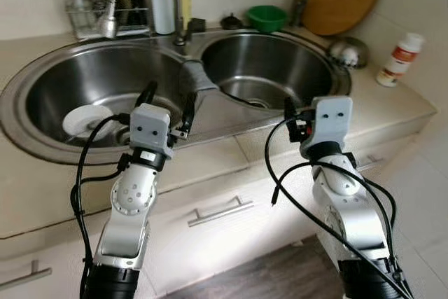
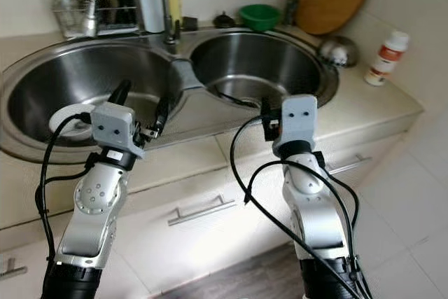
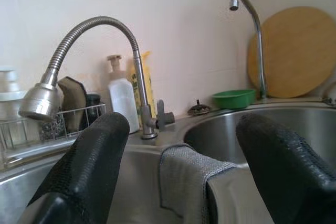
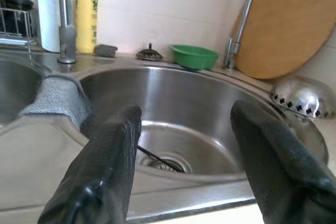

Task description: Kitchen organization

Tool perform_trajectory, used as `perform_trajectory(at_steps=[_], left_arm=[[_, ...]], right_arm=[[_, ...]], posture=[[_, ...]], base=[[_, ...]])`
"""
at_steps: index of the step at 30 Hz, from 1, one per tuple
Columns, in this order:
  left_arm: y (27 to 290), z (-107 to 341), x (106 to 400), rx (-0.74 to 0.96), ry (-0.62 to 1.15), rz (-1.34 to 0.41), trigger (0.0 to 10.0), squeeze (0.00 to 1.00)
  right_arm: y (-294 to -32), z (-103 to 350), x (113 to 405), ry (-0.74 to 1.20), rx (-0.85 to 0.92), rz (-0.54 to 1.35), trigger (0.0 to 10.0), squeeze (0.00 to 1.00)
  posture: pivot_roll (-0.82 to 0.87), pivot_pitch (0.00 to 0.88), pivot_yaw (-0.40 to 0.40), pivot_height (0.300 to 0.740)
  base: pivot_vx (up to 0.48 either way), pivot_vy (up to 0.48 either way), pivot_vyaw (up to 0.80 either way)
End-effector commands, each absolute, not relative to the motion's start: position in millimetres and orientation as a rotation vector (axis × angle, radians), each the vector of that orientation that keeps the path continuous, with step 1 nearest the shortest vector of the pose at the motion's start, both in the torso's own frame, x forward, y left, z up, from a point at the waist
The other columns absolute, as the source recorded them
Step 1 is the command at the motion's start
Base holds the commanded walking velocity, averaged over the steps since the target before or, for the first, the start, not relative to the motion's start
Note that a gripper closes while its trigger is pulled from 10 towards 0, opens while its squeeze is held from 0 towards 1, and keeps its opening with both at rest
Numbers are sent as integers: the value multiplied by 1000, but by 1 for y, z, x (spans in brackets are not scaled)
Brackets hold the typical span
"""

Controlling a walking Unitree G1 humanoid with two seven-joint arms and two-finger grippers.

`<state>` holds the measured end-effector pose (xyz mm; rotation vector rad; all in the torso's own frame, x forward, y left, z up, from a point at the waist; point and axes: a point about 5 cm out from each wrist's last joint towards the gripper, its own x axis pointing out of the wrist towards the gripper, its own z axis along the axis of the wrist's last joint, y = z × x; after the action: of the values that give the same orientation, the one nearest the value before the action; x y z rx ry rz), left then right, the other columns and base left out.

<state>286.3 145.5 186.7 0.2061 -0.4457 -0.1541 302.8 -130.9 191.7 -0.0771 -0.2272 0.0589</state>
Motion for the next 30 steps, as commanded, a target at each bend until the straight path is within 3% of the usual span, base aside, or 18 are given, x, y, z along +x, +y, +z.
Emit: perform_trajectory(at_steps=[1, 12, 19, 25, 30], left_arm=[[140, 191, 286, 201, -466, -175, 10000, 0], [140, 190, 286, 199, -461, -180, 10000, 0], [140, 190, 287, 200, -468, -174, 10000, 0], [140, 189, 287, 199, -458, -175, 10000, 0], [140, 188, 287, 200, -456, -176, 10000, 0]], right_arm=[[-137, 196, 301, -254, -87, 38, 10000, 0], [-135, 195, 301, -252, -84, 38, 10000, 0], [-134, 194, 301, -249, -76, 44, 10000, 0], [-133, 194, 302, -251, -77, 47, 10000, 0], [-133, 194, 302, -251, -78, 49, 10000, 0]], posture=[[-33, 0, -81, 740], [-31, 0, -78, 740], [-29, 0, -80, 740], [-29, 0, -79, 740], [-31, 0, -79, 740]], base=[[-289, 0, -800], [-71, 0, -800], [-233, 0, 0], [0, 0, -800], [-376, 0, 0]])
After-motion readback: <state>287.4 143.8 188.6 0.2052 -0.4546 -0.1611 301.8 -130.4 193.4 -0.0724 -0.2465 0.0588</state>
